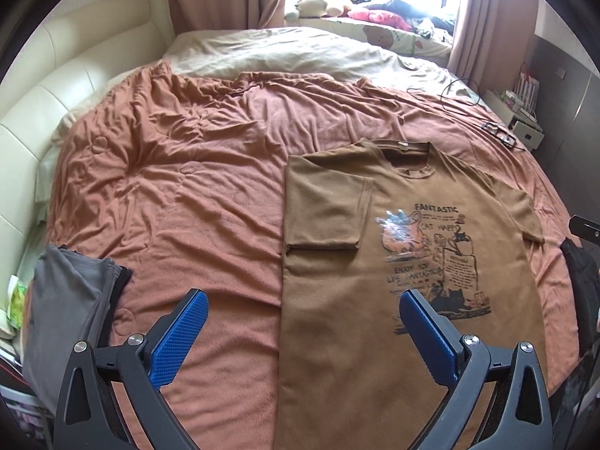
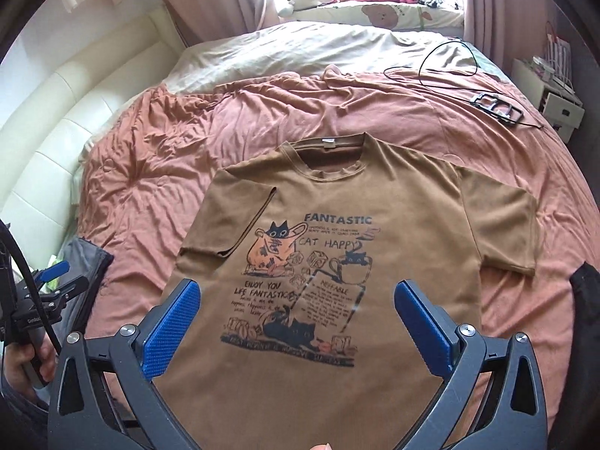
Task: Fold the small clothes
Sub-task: 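Move both tools back and over to the other sleeve of the shirt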
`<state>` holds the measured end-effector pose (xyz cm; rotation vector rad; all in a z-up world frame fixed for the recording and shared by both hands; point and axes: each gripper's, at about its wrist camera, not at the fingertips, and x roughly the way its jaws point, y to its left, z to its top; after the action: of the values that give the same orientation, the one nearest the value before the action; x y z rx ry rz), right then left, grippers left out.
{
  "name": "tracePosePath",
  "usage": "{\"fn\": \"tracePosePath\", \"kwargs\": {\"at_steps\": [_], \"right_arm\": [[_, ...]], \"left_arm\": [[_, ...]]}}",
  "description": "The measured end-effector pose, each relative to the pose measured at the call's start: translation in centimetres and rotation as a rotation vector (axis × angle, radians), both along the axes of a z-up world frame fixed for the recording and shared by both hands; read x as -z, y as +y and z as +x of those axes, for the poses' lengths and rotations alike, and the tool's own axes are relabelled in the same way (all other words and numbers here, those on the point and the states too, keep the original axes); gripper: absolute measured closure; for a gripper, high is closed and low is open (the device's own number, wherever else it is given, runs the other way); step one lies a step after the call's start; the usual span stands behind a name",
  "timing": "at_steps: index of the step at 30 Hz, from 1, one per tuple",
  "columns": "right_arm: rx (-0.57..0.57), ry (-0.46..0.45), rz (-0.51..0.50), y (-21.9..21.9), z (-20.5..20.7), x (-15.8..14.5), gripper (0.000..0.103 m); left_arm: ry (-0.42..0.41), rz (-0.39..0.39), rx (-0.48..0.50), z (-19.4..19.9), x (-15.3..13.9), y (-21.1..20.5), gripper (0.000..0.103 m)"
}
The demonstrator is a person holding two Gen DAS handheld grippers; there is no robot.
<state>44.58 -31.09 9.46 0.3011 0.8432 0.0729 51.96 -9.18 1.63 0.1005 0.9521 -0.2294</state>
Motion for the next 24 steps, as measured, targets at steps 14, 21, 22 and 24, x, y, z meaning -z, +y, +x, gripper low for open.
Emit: {"fn": "tracePosePath", "kwargs": {"at_steps": [14, 21, 22, 24], "right_arm": [[0.072, -0.037, -0.036, -3.0, -10.6, -4.0, 0.000], [0.127, -0.049, -0.052, -5.0, -15.6, -4.7, 0.000], [0.135, -0.048, -0.051, -5.3, -16.3, -4.7, 0.000], [0.147, -0.050, -0.052, -5.8, -17.4, -4.8, 0.000]], "left_arm": [[-0.066, -0.013, 0.116, -8.1, -4.0, -4.7, 0.000], [-0.074, -0.073, 0.148, -11.4, -5.5, -6.9, 0.000], [-0.065, -0.094, 0.154, -11.7, -5.6, -7.2, 0.000], [-0.058, -0.106, 0.150, -12.1, -5.8, -7.9, 0.000]]}}
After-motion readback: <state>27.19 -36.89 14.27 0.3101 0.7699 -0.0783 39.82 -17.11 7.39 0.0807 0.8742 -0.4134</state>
